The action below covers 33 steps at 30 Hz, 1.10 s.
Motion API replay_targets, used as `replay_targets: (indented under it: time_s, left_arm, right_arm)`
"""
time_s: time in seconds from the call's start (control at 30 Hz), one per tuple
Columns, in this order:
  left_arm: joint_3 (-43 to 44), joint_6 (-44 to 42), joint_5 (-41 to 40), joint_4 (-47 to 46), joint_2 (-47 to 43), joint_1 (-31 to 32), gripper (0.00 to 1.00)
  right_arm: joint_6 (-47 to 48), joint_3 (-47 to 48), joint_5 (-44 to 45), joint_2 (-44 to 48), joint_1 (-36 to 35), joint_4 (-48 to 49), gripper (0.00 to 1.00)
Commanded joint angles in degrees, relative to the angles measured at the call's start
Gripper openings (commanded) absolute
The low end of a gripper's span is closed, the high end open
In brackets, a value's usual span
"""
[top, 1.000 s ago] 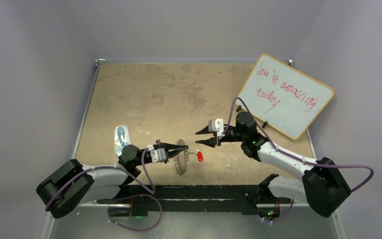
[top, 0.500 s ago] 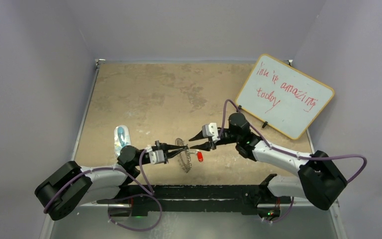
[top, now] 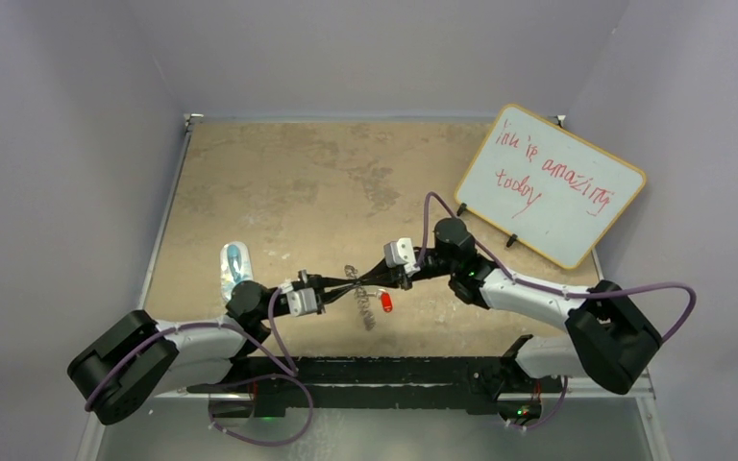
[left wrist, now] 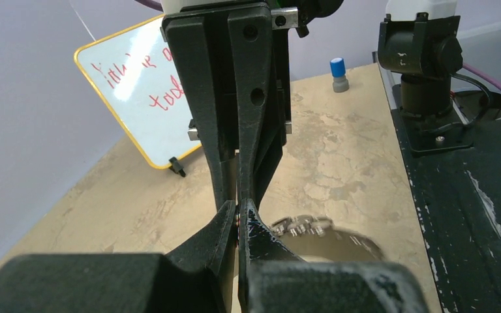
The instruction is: Put the keys on the keyring
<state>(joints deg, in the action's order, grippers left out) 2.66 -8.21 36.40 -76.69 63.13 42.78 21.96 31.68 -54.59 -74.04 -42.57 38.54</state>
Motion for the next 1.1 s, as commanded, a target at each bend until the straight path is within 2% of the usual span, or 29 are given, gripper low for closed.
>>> replay_targets:
  time_s: [0.0,0.2,0.43,0.53,0.67,0.73,0.87,1.07]
  left_arm:
    - [1.3,-0.7,0.7,-5.6,0.5,-0.1,0.0]
    - [1.3,0.0,-1.4,-4.6,0.1,-0.1,0.0]
    - [4.9,-1.2,-3.6,7.6,-4.3,-0.1,0.33]
    - [6.4,-1.2,-6.6,13.5,-7.8,-0.1,0.43]
    - [9.6,-4.6,-10.2,27.4,-14.1,-0.2,0.5]
    - [13.0,-8.5,-12.4,40.1,-17.4,-0.2,0.51]
    - [19.1,-14.7,-16.7,59.6,-19.8,-0.2,0.51]
    - [24.5,-21.8,-19.6,75.1,-20.1,-0.1,0.46]
  right_arm:
    - [-0.9,2.7,-1.8,-0.6,-0.3,3.6,0.02]
    - [0.5,3.0,1.2,0.9,-0.4,-1.1,0.0]
    - [2.3,6.6,8.6,2.3,-0.4,-14.1,0.0]
    - [2.5,9.3,11.4,1.9,-0.4,-20.0,0.0]
    - [2.9,14.3,15.9,0.4,-0.8,-29.0,0.0]
    - [3.0,16.5,18.4,-0.3,-1.5,-32.6,0.0]
    - [3.3,21.2,23.2,-3.4,-3.7,-39.9,0.0]
    - [3.4,28.3,28.7,-7.9,-5.4,-49.2,0.0]
